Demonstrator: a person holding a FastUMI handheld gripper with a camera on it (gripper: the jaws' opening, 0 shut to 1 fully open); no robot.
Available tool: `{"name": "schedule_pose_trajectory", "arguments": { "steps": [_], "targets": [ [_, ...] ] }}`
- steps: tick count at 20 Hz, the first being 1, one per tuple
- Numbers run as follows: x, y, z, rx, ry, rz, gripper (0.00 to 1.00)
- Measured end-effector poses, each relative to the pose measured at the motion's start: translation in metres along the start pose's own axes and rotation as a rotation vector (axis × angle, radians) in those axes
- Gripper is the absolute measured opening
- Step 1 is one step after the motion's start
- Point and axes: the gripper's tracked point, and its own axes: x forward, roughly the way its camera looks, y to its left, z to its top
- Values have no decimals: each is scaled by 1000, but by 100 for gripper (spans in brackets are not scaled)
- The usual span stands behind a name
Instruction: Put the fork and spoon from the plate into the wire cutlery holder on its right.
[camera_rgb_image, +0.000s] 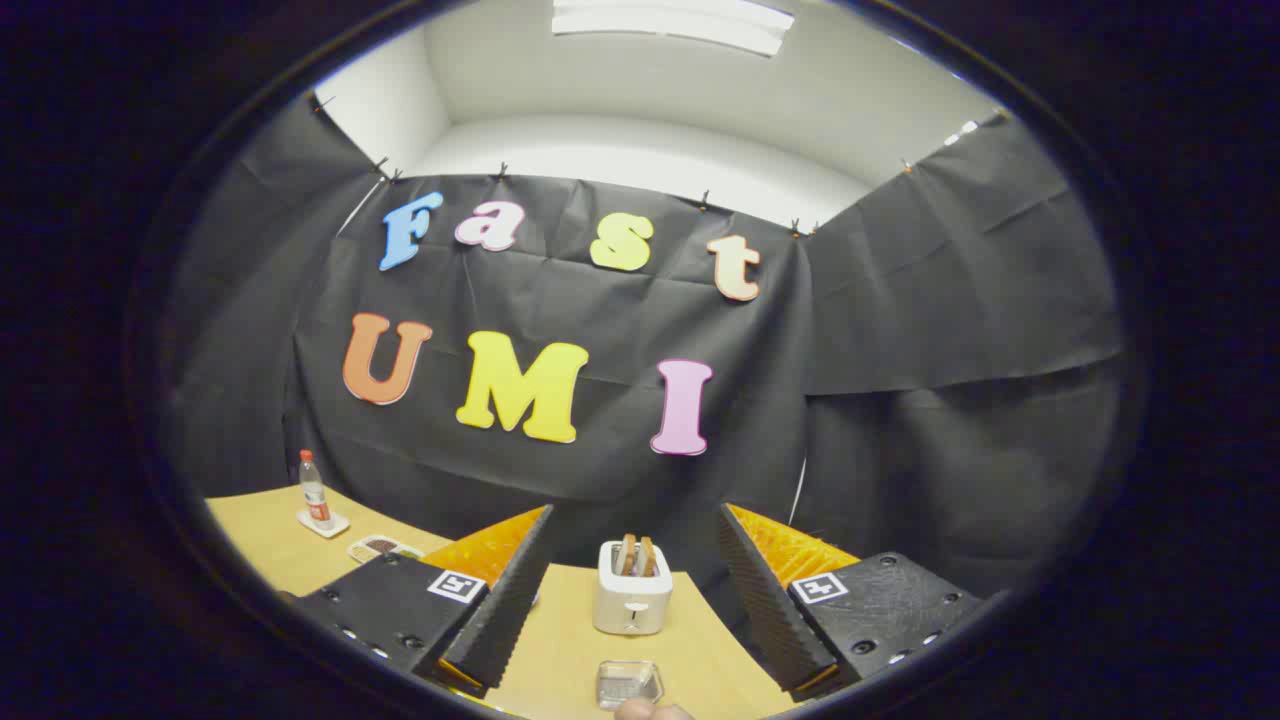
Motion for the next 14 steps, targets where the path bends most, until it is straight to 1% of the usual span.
{"name": "schedule_pose_trajectory", "arguments": {
  "steps": [1, 3, 6, 9, 10, 14],
  "targets": [
    [-8, 24, 13, 5, 9, 3, 95],
    [-24, 71, 41, 64, 15, 28, 95],
    [-40, 118, 72, 87, -21, 25, 95],
    [-49, 170, 85, 113, -14, 77, 95],
    [-50, 182, 88, 123, -5, 92, 95],
    [-51, 204, 100, 129, 4, 98, 95]
  ]
}}
